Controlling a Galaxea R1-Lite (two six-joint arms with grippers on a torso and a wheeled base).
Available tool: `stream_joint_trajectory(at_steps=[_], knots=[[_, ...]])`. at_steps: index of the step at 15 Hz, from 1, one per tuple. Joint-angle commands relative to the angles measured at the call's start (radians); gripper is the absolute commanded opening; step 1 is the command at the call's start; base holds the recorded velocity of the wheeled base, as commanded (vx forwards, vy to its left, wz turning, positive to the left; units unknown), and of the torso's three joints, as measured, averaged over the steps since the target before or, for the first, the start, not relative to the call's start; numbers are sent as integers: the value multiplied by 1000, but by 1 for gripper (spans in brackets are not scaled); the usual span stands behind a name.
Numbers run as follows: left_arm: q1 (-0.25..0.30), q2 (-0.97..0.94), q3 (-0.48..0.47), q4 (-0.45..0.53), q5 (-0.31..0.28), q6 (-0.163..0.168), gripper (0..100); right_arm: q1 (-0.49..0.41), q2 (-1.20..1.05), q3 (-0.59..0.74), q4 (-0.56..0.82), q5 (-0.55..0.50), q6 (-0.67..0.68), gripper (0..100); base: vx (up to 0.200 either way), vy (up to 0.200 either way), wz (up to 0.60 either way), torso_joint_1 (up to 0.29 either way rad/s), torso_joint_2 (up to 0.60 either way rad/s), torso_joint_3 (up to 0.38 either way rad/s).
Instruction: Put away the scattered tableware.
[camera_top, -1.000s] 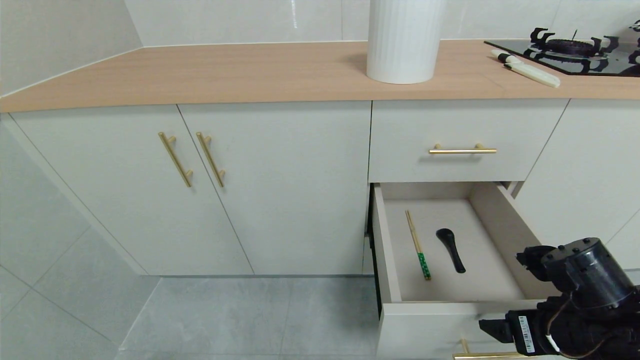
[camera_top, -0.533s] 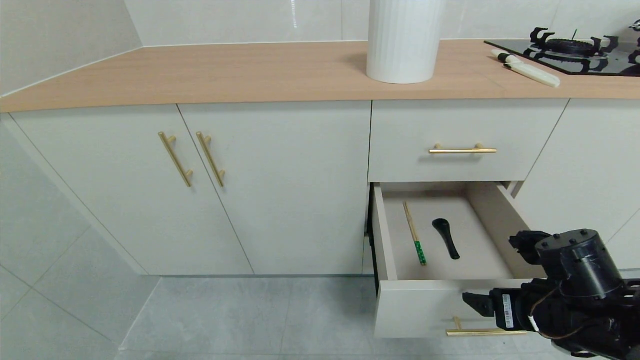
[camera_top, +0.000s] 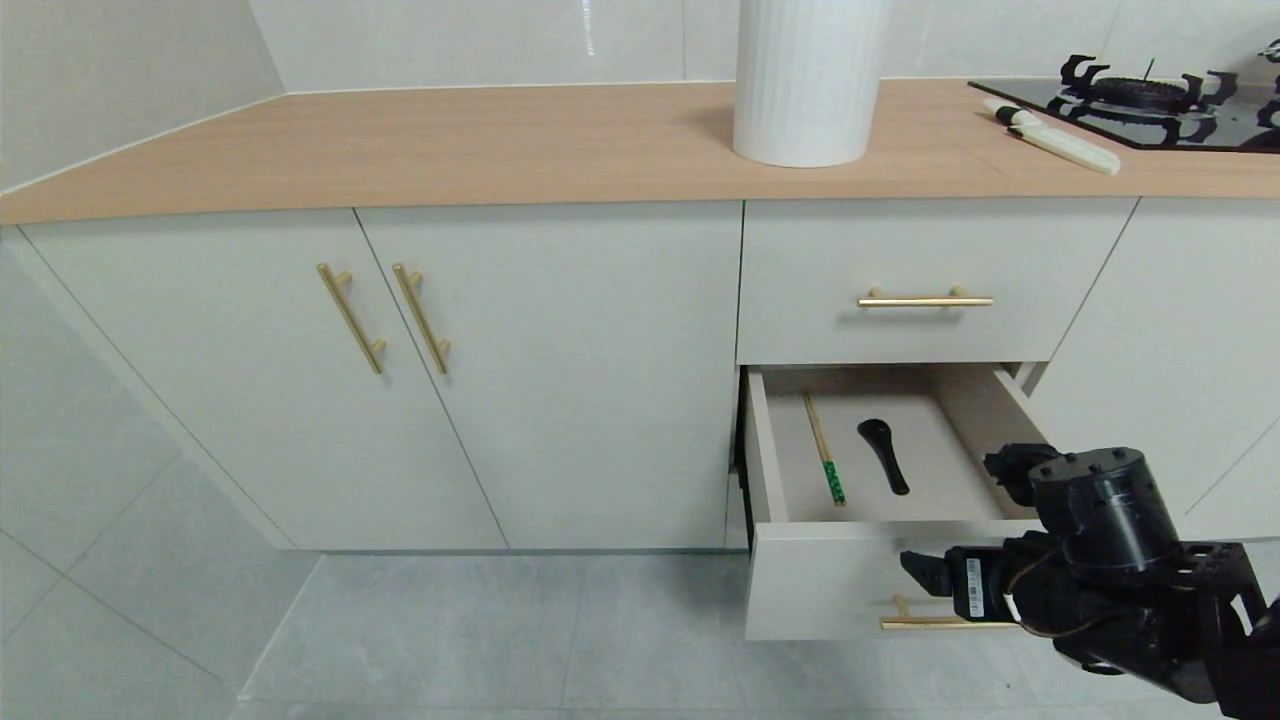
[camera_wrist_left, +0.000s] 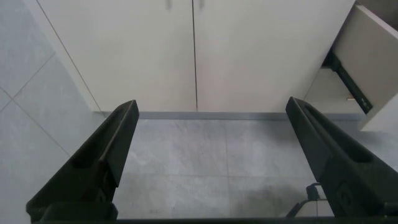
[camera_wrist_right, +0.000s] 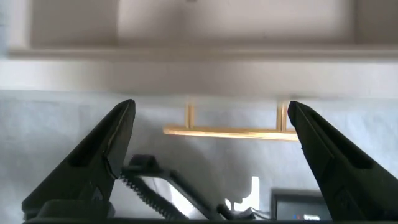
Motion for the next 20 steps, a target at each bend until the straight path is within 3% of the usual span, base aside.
stream_joint_trajectory(at_steps=[1, 14, 20], knots=[[0, 0, 0, 0, 0, 0, 100, -35, 69, -11, -88, 1, -46, 100, 0, 0, 0, 0, 0, 0], [0, 0, 0, 0, 0, 0, 100, -148, 324, -378, -107, 1, -161, 100, 0, 0, 0, 0, 0, 0], [0, 0, 0, 0, 0, 0, 100, -168, 377, -353, -276, -30, -155, 100, 0, 0, 0, 0, 0, 0]])
